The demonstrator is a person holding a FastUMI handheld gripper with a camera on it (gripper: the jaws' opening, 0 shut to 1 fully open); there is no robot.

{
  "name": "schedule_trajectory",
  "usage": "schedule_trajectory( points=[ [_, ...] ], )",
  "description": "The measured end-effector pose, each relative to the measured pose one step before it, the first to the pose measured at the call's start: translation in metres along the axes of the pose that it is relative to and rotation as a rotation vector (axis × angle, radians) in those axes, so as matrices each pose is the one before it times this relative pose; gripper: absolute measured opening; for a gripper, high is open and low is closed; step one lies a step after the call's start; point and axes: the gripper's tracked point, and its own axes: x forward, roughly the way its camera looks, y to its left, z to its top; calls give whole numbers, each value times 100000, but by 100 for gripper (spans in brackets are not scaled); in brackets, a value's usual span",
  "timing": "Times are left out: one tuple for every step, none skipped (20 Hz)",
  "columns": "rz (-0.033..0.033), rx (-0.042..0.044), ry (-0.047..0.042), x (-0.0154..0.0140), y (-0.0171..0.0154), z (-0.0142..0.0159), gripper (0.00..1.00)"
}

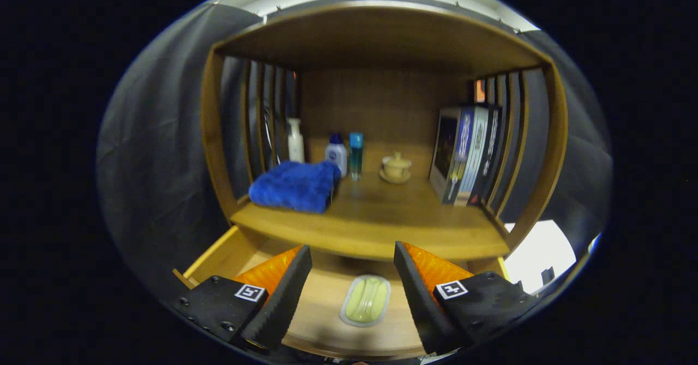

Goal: Pull open the drawer, take out the items inside it, and place them on the countertop above the cabinet.

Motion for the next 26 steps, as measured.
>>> schedule_trajectory(
  points=[
    [-1237, 2002, 9950, 692, -317, -1888, 98],
    [1046, 1643, 7781, 658, 209, -1446, 99],
    [63, 948, 6837, 814, -40, -1395, 99],
    [-57, 536, 5655, 721, -61, -1477, 99],
    [581, 471, 3840, 856, -31, -752, 99],
    [573, 518, 3838, 692, 129, -885, 98],
    [543, 1212, 3888, 604, 258, -985, 97],
    [933, 2040, 3075, 792, 96, -721, 97],
    [829, 2596, 2622, 641, 149, -738, 94],
    [-1710, 1091, 2218, 371, -275, -265, 92],
    [-69, -542, -1095, 404, -216, 410, 90],
    [-177, -7, 1110, 221, -340, 201, 85],
    [-432, 582, 1218, 164, -318, -132, 80],
    [42, 823, 1732, 377, -241, -385, 70],
    [966, 3058, 1404, 204, 274, -374, 59],
    [2419, 3297, 1397, 166, 374, -299, 49],
    [1014, 2152, -1976, 350, 173, 307, 39],
    [319, 160, -112, 72, -120, -19, 28],
    [444, 279, 44, -155, -91, 136, 28],
    [-183, -453, 56, 167, -71, -4, 25],
    [-729, -872, -442, 104, -110, 211, 23],
    [-1004, -1185, -801, -221, 4, -66, 23],
    [-583, -663, -2293, -219, 118, 441, 23],
    [242, -163, -2519, -429, 267, 546, 23],
    [1218, -16, -2161, -725, 315, 594, 23],
    [1209, 249, -2243, -573, 131, 249, 23]
  ],
)
